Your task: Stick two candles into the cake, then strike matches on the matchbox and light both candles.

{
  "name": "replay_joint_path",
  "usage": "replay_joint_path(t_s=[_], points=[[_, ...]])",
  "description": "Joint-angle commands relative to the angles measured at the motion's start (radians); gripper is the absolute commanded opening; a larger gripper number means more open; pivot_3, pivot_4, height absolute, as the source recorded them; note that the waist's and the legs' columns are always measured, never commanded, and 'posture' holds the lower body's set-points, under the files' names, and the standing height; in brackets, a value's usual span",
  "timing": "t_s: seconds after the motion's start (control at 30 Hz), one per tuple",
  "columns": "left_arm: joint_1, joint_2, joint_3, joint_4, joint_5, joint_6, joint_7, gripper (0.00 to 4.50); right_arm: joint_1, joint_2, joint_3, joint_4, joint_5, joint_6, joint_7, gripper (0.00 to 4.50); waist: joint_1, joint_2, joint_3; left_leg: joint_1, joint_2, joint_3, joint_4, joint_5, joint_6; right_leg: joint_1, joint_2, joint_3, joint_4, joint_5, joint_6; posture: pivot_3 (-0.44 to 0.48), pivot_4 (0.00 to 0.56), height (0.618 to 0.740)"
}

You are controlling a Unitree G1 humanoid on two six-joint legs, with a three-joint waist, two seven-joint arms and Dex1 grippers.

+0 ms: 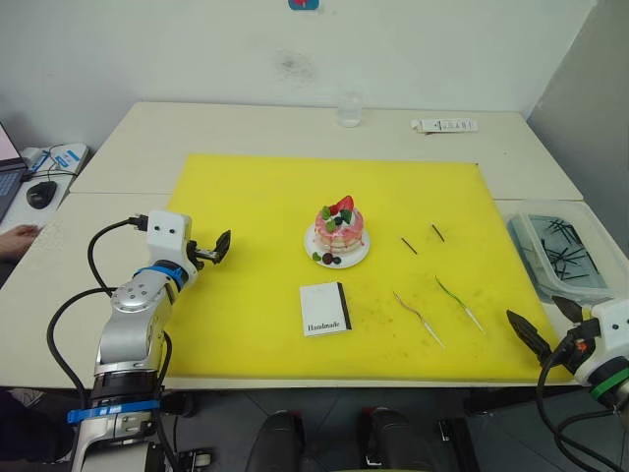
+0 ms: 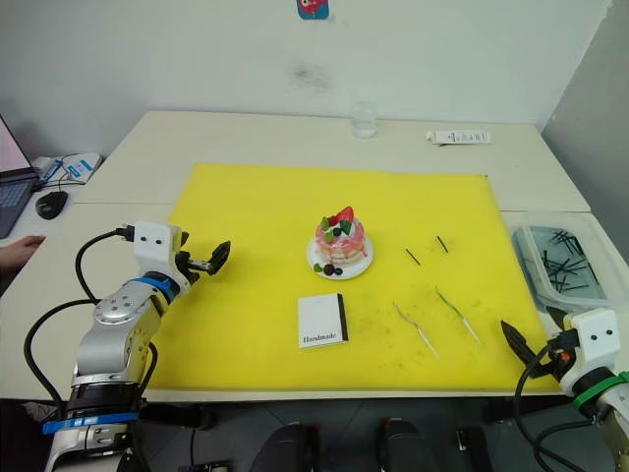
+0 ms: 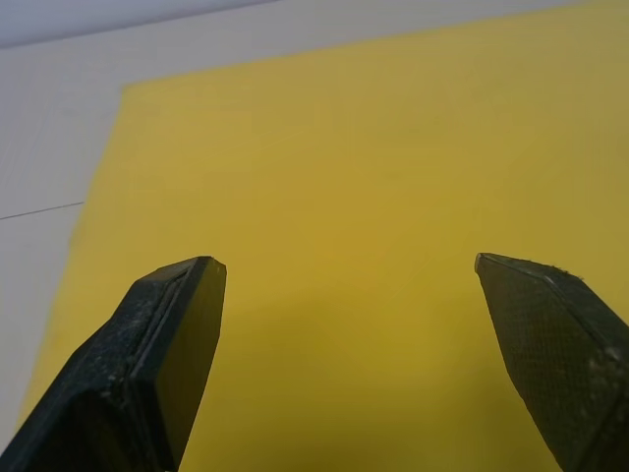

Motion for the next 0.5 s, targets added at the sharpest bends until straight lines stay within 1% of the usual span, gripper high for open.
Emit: replay_joint_path(t_s=[0.03,0.17,0.27,0.33,0.4,0.43,0.5], points=[[0.005,0.006,0.022,-0.046,-0.009,-0.014,-0.009,4.49,0.001,-0.023,-0.03,-0.031,0.015,-0.002,0.012,4.5,0.0,0.0,0.0,0.0,0.0,0.0,0.0,0.0,0.0,0.0,0.0,0.0,0.0,0.0,0.0,0.0,0.15,0.74],[0.014,0.006,0.027,-0.062,-0.021,-0.009,-0.025,4.49,0.012,-0.048,-0.039,-0.043,0.024,0.009,0.037,4.5,0.0,0.0,0.0,0.0,0.0,0.0,0.0,0.0,0.0,0.0,0.0,0.0,0.0,0.0,0.0,0.0,0.15,0.74],[0.046,0.019,0.036,-0.127,-0.082,0.002,-0.106,4.49,0.02,-0.105,-0.046,-0.095,0.065,0.055,0.087,4.5,0.0,0.0,0.0,0.0,0.0,0.0,0.0,0.0,0.0,0.0,0.0,0.0,0.0,0.0,0.0,0.0,0.15,0.74],[0.08,0.044,0.024,-0.208,-0.127,0.021,-0.187,4.49,0.019,-0.159,-0.044,-0.132,0.088,0.1,0.118,4.5,-0.002,0.0,0.0,0.0,0.0,0.0,0.0,0.0,0.0,0.0,0.0,0.001,0.0,0.0,0.0,0.0,0.15,0.74],[0.125,0.095,-0.02,-0.326,-0.162,0.043,-0.293,4.49,0.001,-0.227,-0.035,-0.176,0.13,0.177,0.149,4.5,-0.004,0.0,0.0,0.0,0.001,0.0,0.0,0.0,0.0,0.0,0.0,0.0,0.0,0.0,0.0,0.0,0.15,0.74],[0.139,0.119,-0.043,-0.377,-0.165,0.05,-0.329,4.49,-0.015,-0.251,-0.031,-0.191,0.157,0.225,0.147,4.5,-0.004,0.0,0.0,0.0,0.001,0.001,0.0,0.0,0.0,0.0,0.0,0.001,0.0,0.0,0.0,0.0,0.15,0.74],[0.145,0.133,-0.068,-0.482,-0.229,0.11,-0.362,4.49,-0.047,-0.29,-0.003,-0.21,0.178,0.291,0.139,4.5,-0.001,-0.001,-0.001,0.001,0.001,0.0,0.0,0.0,0.0,0.0,-0.001,0.0,0.0,-0.002,-0.003,0.0,0.15,0.74]])
